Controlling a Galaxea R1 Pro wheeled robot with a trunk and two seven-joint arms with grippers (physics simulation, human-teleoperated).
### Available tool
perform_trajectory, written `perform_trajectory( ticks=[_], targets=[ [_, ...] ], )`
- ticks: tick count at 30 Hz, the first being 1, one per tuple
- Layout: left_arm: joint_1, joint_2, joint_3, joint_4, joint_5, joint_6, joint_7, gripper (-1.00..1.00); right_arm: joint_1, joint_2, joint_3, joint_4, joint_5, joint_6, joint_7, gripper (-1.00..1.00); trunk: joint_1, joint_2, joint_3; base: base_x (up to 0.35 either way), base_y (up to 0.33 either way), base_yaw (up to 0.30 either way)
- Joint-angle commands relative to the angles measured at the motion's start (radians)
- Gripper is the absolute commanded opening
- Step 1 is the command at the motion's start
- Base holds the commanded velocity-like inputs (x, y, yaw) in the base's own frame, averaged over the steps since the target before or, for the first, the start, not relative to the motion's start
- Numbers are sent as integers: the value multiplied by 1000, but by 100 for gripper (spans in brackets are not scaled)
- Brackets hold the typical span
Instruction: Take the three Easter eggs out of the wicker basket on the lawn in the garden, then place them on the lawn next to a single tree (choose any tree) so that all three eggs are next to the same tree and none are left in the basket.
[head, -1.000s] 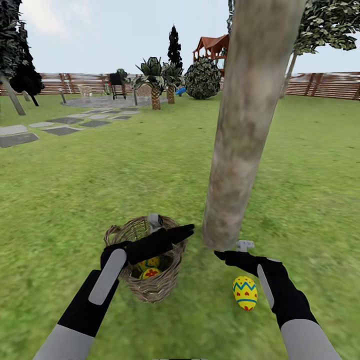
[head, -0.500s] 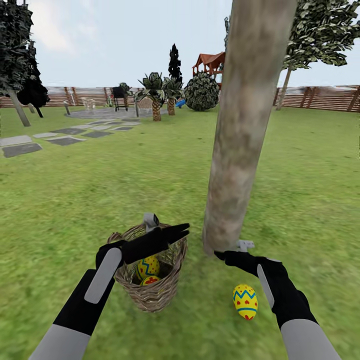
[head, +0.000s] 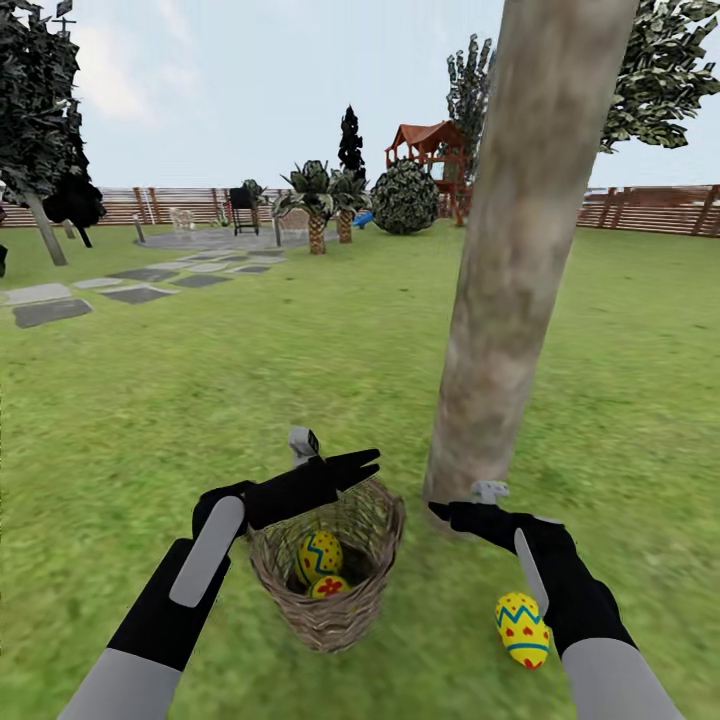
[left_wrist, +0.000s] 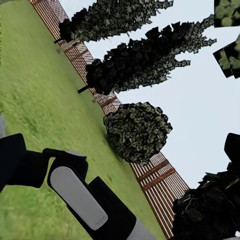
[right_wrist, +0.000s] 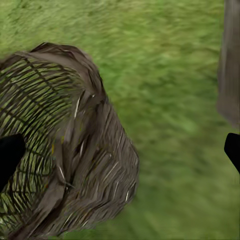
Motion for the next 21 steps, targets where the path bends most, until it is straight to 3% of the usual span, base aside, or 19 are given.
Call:
perform_trajectory(
  ticks=[1,7,13,21],
  targets=[
    [0,0,1,0,1,4,-2,100,-1,1,-3,-1,3,6,6,100,-4,7,2,155,273,0],
    [0,1,2,2,1,4,-2,100,-1,1,-3,-1,3,6,6,100,-27,49,21,243,207,0],
    [-1,2,2,2,1,4,-2,100,-1,1,-3,-1,4,6,5,100,-50,91,40,298,41,0],
    [0,3,2,0,2,2,-4,100,-1,3,9,2,29,7,-1,100,-81,147,65,38,2,0]
  ],
)
